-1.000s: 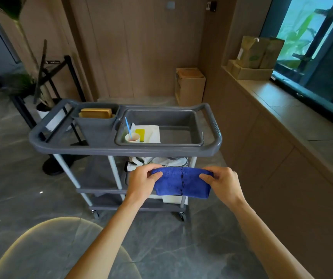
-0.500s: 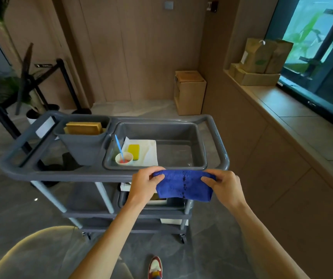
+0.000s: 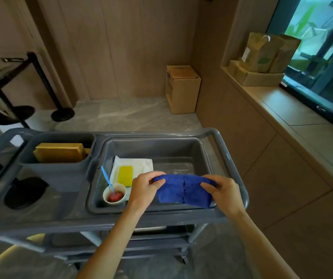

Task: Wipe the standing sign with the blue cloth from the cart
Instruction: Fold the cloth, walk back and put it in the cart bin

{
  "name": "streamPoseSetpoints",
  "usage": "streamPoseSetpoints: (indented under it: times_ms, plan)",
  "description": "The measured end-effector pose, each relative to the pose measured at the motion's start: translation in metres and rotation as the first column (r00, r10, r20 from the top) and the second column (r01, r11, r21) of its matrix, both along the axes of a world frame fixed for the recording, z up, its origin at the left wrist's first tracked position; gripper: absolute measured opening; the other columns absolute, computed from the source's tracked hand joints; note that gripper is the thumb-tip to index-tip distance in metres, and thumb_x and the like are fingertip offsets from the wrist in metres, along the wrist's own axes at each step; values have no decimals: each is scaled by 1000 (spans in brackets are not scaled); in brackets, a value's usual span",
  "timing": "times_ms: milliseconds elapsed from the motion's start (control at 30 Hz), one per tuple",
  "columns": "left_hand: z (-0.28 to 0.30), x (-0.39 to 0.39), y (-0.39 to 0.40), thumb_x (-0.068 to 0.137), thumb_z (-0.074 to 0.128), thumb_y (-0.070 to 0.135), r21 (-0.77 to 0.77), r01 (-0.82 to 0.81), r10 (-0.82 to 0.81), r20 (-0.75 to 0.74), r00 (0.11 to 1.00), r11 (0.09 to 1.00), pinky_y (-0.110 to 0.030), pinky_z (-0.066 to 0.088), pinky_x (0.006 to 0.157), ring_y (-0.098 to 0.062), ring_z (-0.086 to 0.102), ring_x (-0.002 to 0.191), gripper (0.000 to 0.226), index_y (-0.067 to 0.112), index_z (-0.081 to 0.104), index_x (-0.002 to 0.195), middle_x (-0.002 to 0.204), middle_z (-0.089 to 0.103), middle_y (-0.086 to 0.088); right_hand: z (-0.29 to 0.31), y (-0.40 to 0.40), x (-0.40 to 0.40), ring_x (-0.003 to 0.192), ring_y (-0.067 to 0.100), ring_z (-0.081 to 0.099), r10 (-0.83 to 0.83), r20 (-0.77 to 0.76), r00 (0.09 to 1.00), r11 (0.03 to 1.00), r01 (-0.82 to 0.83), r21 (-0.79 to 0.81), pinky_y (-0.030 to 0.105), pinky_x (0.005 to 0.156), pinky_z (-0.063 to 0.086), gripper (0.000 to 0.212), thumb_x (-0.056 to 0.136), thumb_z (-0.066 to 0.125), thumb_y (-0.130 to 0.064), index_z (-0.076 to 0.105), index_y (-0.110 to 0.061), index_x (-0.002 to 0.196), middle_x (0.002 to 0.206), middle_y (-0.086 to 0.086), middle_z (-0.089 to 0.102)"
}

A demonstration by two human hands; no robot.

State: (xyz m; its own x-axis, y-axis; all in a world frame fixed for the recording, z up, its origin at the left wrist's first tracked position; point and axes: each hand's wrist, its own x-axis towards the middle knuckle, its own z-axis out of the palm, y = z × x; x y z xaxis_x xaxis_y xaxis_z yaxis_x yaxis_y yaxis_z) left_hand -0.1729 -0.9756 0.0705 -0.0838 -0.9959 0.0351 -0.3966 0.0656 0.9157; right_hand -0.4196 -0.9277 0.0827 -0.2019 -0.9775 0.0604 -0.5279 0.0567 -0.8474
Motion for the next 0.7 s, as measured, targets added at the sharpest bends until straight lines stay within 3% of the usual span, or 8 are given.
streamPoseSetpoints:
  times_ms: [167, 400, 567, 700]
  plan:
    - [-12, -3, -32, 92, 69, 7, 46, 21, -21, -3, 1000, 999, -2, 48, 71, 2, 65, 90, 22, 17, 77, 108, 96, 73, 11, -8, -31, -3, 85, -8, 69, 8, 12, 1000, 997, -9, 75, 12, 72, 56, 20, 90, 74, -16, 77, -21, 109, 93, -12, 76]
    - [-23, -15, -76, 94, 66, 7, 123, 31, -24, -62, 998, 992, -3, 49, 68, 17, 62, 91, 22, 18, 74, 112, 99, 69, 18, -24, -81, -12, 96, 7, 71, 26, 129, 991, 987, -45, 152, 31, 82, 63, 27, 91, 72, -20, 71, -21, 118, 104, -8, 74]
    - [-35, -34, -103, 97, 63, 11, 207, -37, 60, -108, 992, 978, -12, 55, 71, -6, 65, 102, 26, 19, 70, 120, 111, 70, 6, -37, -123, -27, 104, 12, 69, 82, 200, 976, 975, -121, 187, 33, 81, 62, 29, 92, 70, -18, 64, -31, 117, 113, -9, 68]
    - [-44, -49, -122, 98, 61, 10, 306, -60, 111, -152, 982, 950, -35, 61, 88, -18, 64, 113, 29, 24, 67, 122, 118, 66, 6, -51, -149, -37, 115, 16, 62, 107, 259, 960, 961, -167, 221, 41, 87, 61, 32, 96, 64, -15, 59, -28, 125, 129, -4, 58]
